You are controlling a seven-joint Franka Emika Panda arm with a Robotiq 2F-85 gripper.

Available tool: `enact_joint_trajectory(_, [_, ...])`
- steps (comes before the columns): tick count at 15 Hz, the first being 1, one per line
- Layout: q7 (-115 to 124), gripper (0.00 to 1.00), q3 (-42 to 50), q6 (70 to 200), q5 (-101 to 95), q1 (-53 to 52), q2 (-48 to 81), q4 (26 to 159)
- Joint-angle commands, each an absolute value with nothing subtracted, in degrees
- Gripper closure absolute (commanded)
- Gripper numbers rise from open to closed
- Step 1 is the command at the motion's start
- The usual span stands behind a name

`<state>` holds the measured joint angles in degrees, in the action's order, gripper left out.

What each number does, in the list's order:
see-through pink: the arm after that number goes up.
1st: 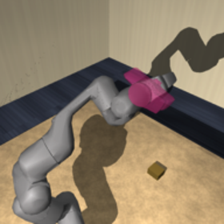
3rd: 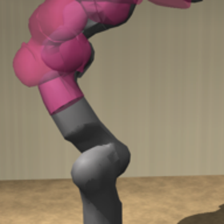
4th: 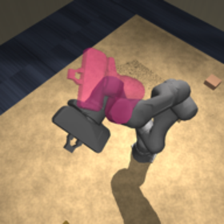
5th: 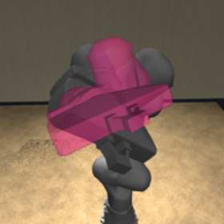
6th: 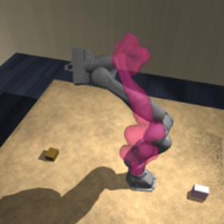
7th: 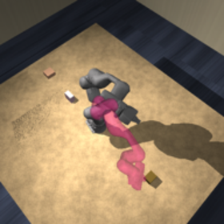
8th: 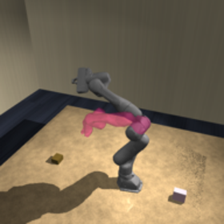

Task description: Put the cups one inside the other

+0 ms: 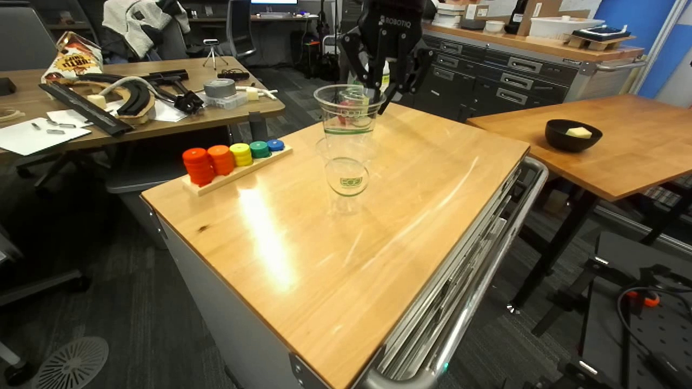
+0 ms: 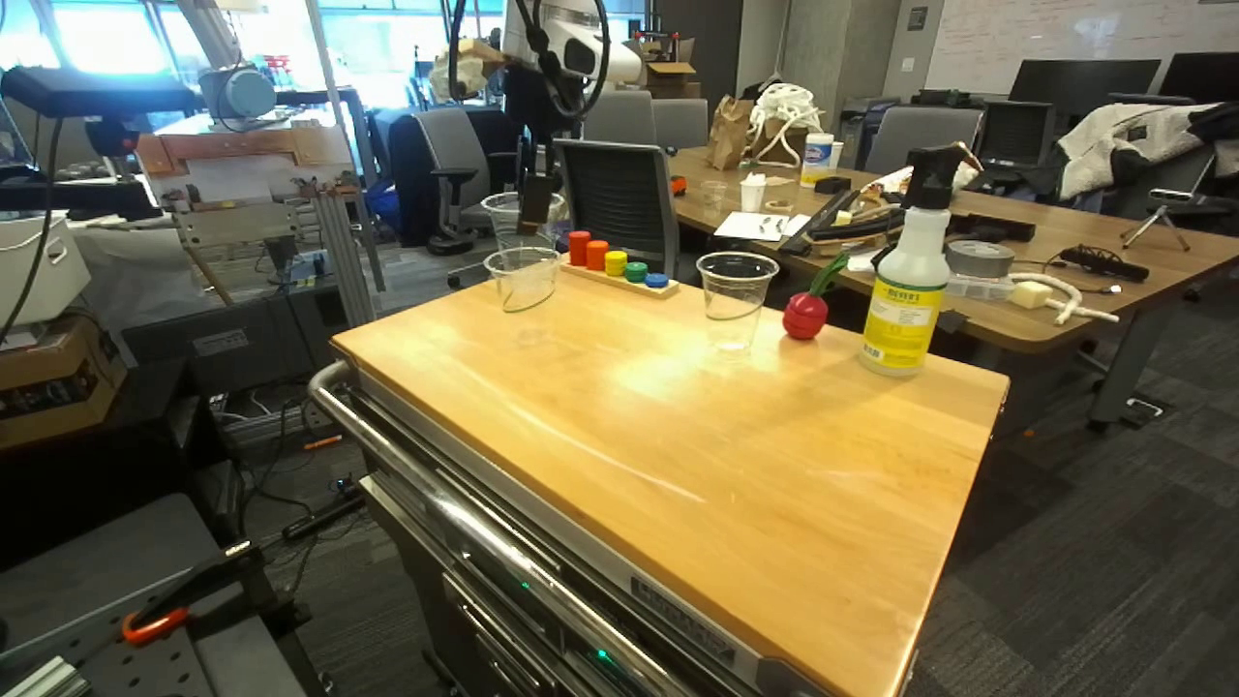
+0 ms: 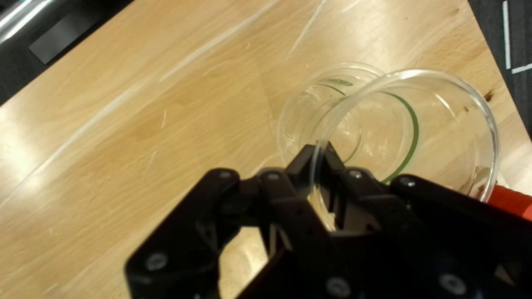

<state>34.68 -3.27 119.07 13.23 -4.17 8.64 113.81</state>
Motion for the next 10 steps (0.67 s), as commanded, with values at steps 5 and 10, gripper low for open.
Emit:
enact_joint_trajectory(5, [29.82, 0.45, -3.33, 119.60, 14.18, -4.56, 8.27, 114.08])
enact_joint_trajectory(10, [31.53, 0.08, -2.82, 119.73, 11.55, -4.93, 7.29, 113.43])
